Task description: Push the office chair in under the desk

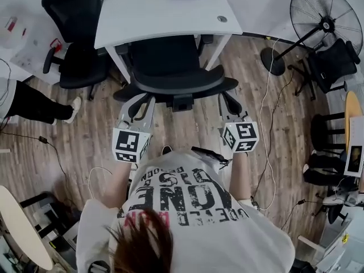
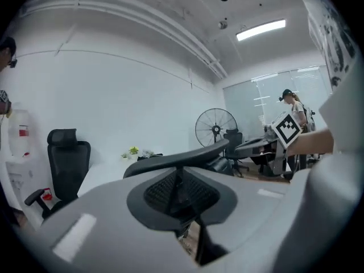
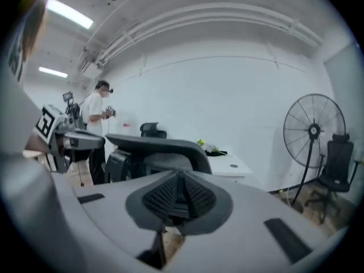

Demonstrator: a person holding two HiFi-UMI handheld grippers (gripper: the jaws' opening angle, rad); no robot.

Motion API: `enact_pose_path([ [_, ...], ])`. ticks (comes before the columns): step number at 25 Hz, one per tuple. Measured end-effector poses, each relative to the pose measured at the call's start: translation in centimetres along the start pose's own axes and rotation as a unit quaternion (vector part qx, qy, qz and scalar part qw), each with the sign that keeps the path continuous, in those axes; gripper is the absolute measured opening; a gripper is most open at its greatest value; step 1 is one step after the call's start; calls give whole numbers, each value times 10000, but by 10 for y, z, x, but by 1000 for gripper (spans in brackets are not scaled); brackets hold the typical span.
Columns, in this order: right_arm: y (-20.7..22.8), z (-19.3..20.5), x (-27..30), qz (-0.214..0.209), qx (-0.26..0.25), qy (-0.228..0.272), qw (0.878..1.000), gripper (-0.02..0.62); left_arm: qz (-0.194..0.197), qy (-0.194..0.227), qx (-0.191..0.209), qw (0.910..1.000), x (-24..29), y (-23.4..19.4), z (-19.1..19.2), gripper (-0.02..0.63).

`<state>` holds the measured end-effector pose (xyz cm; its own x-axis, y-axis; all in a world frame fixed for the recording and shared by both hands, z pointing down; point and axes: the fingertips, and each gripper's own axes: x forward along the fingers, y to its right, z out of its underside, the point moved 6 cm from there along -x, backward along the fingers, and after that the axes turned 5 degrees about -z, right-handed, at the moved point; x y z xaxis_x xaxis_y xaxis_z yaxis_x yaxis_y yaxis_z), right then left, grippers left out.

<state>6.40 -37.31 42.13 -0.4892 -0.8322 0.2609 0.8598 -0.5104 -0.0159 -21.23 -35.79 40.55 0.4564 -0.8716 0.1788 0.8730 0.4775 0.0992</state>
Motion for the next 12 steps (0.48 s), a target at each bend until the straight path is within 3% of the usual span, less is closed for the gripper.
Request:
enact_pose_path([
  [3, 0, -11, -5, -7, 635, 369, 9973, 29, -226, 87, -151, 9996, -2, -1, -8, 22],
  [6, 0, -18, -9, -114, 920, 537, 9942, 29, -447, 77, -338, 9984, -2, -1, -8, 13],
  [12, 8, -30, -23, -274, 935, 632, 9932, 28, -896, 157, -429, 9949, -10, 8, -17, 12],
])
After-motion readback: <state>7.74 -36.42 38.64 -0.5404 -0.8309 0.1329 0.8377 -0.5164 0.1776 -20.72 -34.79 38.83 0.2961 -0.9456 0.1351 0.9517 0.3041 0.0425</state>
